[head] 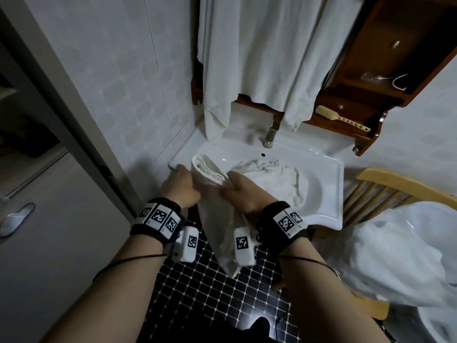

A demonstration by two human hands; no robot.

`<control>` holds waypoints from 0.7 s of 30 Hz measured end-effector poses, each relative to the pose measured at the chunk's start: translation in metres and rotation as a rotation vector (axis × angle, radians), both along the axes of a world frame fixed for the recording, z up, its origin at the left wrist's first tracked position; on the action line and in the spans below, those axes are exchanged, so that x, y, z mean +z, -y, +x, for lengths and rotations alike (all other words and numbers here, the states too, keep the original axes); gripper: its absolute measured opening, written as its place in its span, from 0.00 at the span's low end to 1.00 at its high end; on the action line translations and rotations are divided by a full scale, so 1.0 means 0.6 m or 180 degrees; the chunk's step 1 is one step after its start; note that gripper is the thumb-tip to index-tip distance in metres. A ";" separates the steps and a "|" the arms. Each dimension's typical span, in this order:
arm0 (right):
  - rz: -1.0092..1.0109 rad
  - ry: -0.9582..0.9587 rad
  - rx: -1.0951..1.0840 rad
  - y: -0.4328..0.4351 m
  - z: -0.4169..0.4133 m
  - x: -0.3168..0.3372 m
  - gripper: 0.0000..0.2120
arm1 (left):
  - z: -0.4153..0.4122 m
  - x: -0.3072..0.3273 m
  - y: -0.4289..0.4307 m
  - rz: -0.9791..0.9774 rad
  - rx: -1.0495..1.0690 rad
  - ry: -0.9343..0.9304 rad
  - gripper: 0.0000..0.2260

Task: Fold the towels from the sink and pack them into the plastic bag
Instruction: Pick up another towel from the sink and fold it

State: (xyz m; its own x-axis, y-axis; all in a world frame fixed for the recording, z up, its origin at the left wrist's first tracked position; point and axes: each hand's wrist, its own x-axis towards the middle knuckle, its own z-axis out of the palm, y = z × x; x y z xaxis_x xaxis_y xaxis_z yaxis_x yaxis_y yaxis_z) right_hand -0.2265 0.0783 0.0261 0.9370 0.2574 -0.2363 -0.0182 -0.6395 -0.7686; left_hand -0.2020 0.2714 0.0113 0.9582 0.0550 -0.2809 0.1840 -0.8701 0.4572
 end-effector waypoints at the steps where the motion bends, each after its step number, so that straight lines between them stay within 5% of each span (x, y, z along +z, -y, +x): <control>1: -0.0054 0.0122 0.0077 0.000 0.003 0.015 0.10 | 0.025 -0.036 -0.020 -0.0219 0.0084 0.0152 0.26; 3: 0.0032 0.0358 0.0259 0.004 0.008 0.048 0.10 | 0.045 -0.059 -0.029 -0.0790 0.0112 0.0454 0.28; 6: -0.0056 0.0714 0.0541 0.013 0.015 0.096 0.06 | 0.026 0.000 -0.008 -0.1363 -0.0164 0.0633 0.16; 10: -0.0748 0.1165 0.0312 0.031 0.041 0.145 0.05 | 0.039 0.018 -0.014 -0.2292 0.0301 0.0671 0.11; 14: -0.1449 0.1177 -0.0118 0.044 0.062 0.143 0.06 | 0.056 0.041 0.003 -0.2171 0.0200 0.1160 0.04; 21: -0.0186 0.1658 -0.1399 0.075 0.087 0.118 0.05 | 0.163 0.124 0.101 -0.1767 0.0233 0.1801 0.10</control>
State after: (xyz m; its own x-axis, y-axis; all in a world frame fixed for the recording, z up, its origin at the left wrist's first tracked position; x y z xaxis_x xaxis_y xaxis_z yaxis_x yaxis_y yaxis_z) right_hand -0.1746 0.0333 0.0967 0.9468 -0.1725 0.2717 0.0771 -0.6980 -0.7119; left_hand -0.1044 0.2105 0.0858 0.9629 0.1180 0.2426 -0.1580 -0.4824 0.8616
